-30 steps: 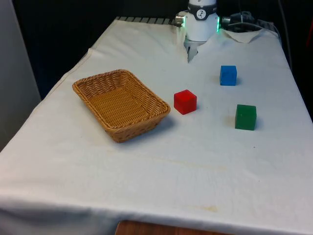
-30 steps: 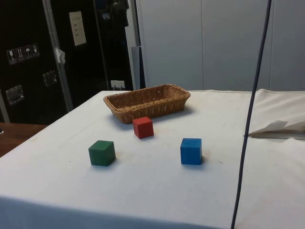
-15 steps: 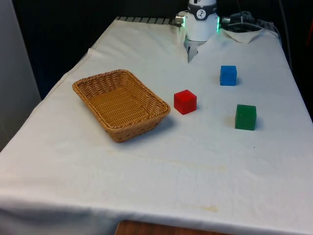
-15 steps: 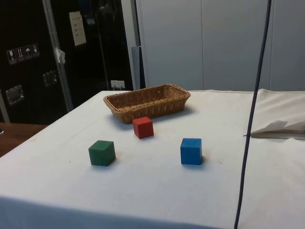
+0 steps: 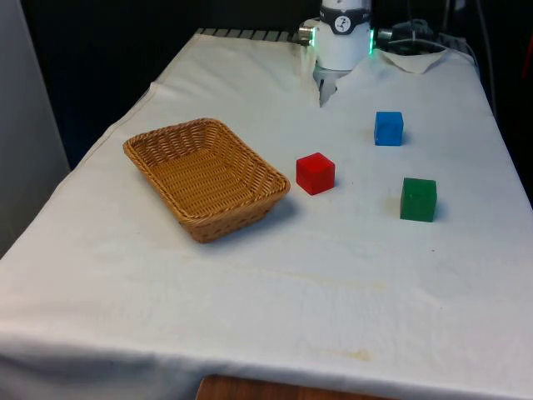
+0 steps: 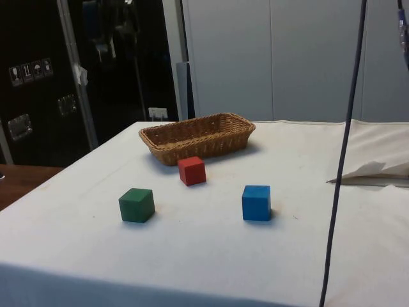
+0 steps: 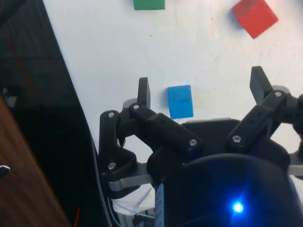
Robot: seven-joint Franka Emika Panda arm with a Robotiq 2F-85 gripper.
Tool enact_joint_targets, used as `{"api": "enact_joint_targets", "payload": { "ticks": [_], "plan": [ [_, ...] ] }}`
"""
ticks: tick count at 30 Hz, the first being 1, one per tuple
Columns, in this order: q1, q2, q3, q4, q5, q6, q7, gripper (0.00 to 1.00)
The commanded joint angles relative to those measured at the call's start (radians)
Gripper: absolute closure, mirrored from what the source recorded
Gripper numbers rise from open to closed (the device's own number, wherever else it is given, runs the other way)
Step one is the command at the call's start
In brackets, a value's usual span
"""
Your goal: Pick up exactly two blocks and place them into the basket.
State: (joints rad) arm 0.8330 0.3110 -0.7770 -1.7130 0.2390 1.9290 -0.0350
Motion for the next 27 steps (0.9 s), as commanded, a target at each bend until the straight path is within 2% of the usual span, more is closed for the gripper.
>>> {"api": "enact_joint_targets", "payload": {
  "ticks": [1, 8, 9, 10, 13, 17, 18, 19, 25, 26, 27],
  "plan": [
    [0.008, 0.0, 0.007, -0.016, 0.005, 0.028, 0.01, 0.0],
    [0.006, 0.003, 0.06, -0.072, 0.002, 0.098, 0.043, 0.0],
    [0.001, 0.003, 0.063, -0.066, 0.0, 0.081, 0.039, 0.0],
    [0.006, 0.003, 0.064, -0.078, 0.002, 0.105, 0.045, 0.0],
    [0.001, 0.015, 0.085, -0.101, 0.008, 0.14, 0.052, 0.0],
    [-0.001, 0.033, 0.103, -0.116, 0.016, 0.172, 0.059, 0.0],
    [-0.001, 0.027, 0.099, -0.112, 0.005, 0.156, 0.058, 0.0],
    [-0.002, 0.044, 0.11, -0.119, 0.022, 0.184, 0.06, 0.0],
    [-0.002, 0.079, 0.13, -0.128, 0.038, 0.22, 0.064, 0.0],
    [-0.003, 0.076, 0.127, -0.123, 0.03, 0.204, 0.063, 0.0],
    [-0.003, 0.09, 0.137, -0.131, 0.042, 0.231, 0.065, 0.0]
  ]
}}
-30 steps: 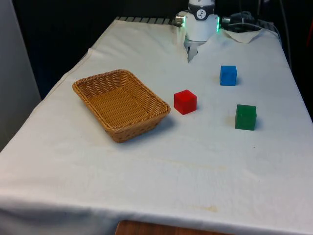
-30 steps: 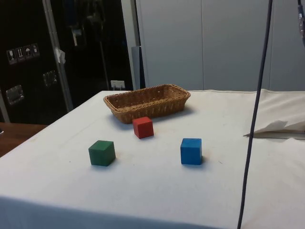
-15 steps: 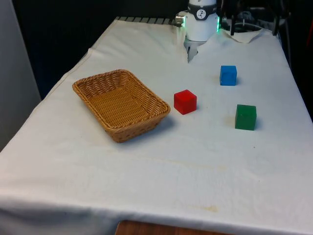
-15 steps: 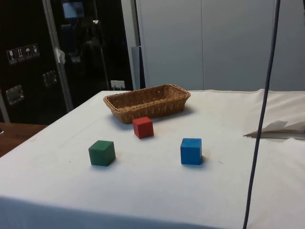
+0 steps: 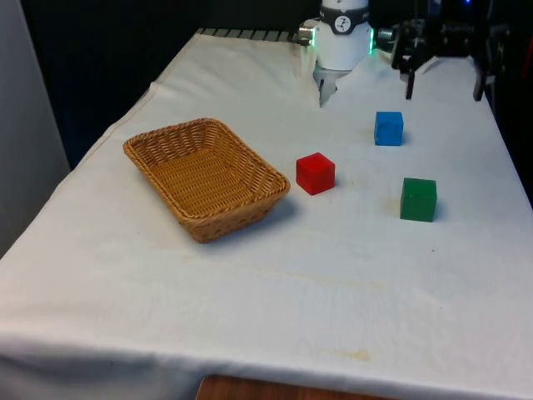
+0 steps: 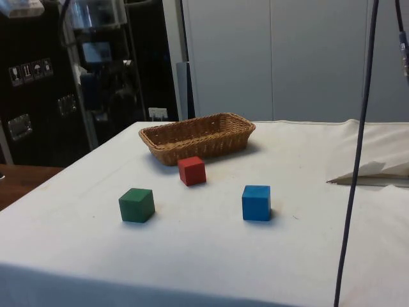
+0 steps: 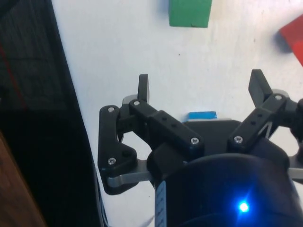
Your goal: Pick up exactly two blocks and place them into the basket.
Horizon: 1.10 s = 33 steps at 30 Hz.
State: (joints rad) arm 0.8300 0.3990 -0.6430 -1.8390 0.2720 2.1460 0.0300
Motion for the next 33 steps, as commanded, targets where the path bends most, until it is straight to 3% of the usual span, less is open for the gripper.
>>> {"api": "enact_joint_targets", "payload": {
  "ticks": [1, 8, 12, 16, 17, 22, 24, 25, 31, 32, 33],
  "plan": [
    [-0.001, 0.008, 0.006, -0.005, 0.011, 0.019, 0.001, 0.0],
    [-0.005, 0.053, 0.02, -0.004, 0.02, 0.04, 0.004, 0.0],
    [-0.015, 0.054, 0.021, -0.028, 0.038, 0.079, -0.014, 0.0],
    [-0.018, 0.077, 0.031, -0.051, 0.051, 0.122, -0.018, 0.0],
    [-0.016, 0.072, 0.027, -0.051, 0.038, 0.109, -0.014, 0.0],
    [-0.025, 0.108, 0.045, -0.067, 0.066, 0.176, -0.022, 0.0],
    [-0.019, 0.112, 0.037, -0.064, 0.056, 0.165, -0.015, 0.0],
    [-0.025, 0.121, 0.048, -0.068, 0.076, 0.19, -0.025, 0.0],
    [-0.028, 0.164, 0.065, -0.07, 0.098, 0.237, -0.027, 0.0],
    [-0.022, 0.161, 0.054, -0.067, 0.082, 0.218, -0.017, 0.0],
    [-0.03, 0.171, 0.068, -0.07, 0.1, 0.244, -0.028, 0.0]
  ]
}}
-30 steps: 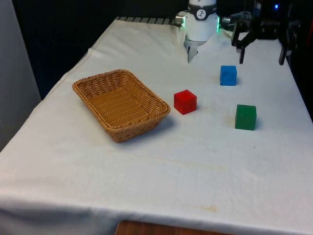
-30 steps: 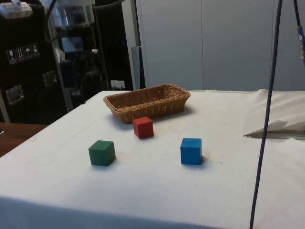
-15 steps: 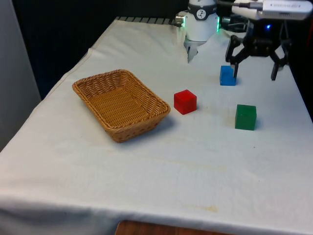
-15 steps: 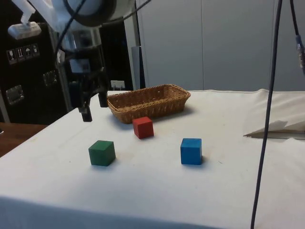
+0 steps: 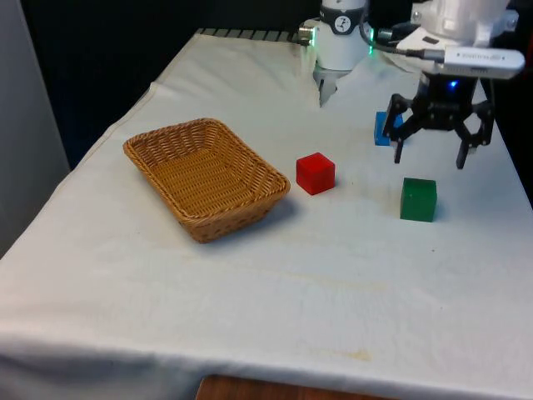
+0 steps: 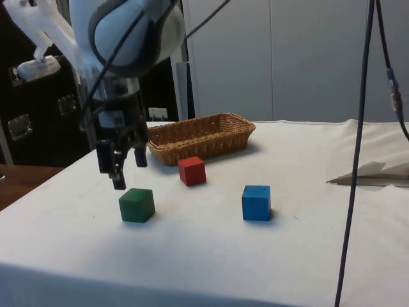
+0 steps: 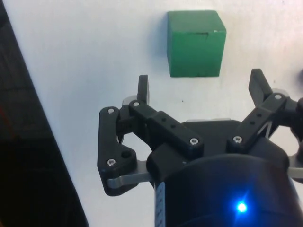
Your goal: Pick up exactly two blocks and place them into the basket.
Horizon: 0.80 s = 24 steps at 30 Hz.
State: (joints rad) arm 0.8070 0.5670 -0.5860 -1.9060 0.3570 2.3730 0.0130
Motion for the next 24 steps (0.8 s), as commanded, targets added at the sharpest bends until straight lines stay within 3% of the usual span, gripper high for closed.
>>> {"api": "enact_joint_targets", "payload": {
  "ticks": [1, 7, 8, 9, 15, 16, 17, 20, 23, 24],
  "plan": [
    [-0.008, 0.01, 0.014, -0.003, 0.017, 0.025, -0.011, 0.0],
    [-0.015, 0.058, 0.029, -0.003, 0.029, 0.072, -0.015, 0.0],
    [-0.006, 0.057, 0.018, -0.002, 0.014, 0.058, -0.002, 0.0],
    [-0.016, 0.064, 0.031, -0.003, 0.03, 0.078, -0.015, 0.0],
    [-0.024, 0.113, 0.047, 0.001, 0.034, 0.121, -0.015, 0.0],
    [-0.014, 0.111, 0.034, -0.002, 0.019, 0.109, -0.002, 0.0],
    [-0.025, 0.12, 0.049, 0.002, 0.034, 0.127, -0.015, 0.0],
    [-0.033, 0.151, 0.058, 0.011, 0.037, 0.156, -0.015, 0.0],
    [-0.031, 0.161, 0.057, 0.014, 0.042, 0.166, -0.014, 0.0],
    [-0.022, 0.165, 0.045, 0.014, 0.031, 0.159, -0.003, 0.0]
  ]
}}
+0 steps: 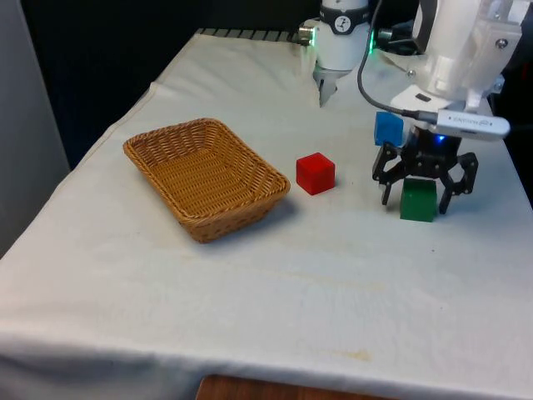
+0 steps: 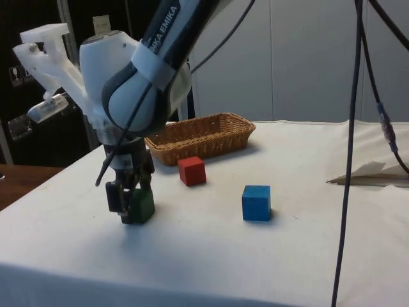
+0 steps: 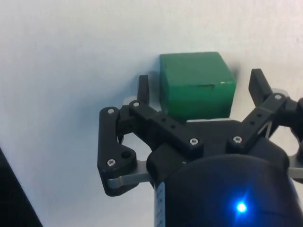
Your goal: Pick up exactly two blocks and place them into the basket.
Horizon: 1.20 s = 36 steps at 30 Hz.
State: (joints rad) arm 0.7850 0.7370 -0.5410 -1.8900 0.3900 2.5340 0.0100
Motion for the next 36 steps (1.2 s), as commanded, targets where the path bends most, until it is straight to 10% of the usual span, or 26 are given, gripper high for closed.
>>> {"api": "enact_joint_targets", "payload": {
  "ticks": [1, 5, 9, 15, 36],
  "plan": [
    [-0.006, -0.005, 0.01, -0.001, 0.011, 0.008, -0.01, 0.0],
    [-0.001, -0.003, 0.005, -0.002, 0.007, 0.012, -0.004, 0.0],
    [0.001, 0.001, 0.0, 0.002, 0.0, 0.001, 0.001, 0.52],
    [0.004, -0.002, 0.001, -0.005, 0.003, 0.016, 0.002, 1.0],
    [0.022, -0.116, -0.017, -0.06, -0.04, -0.016, 0.026, 1.0]
  ]
}}
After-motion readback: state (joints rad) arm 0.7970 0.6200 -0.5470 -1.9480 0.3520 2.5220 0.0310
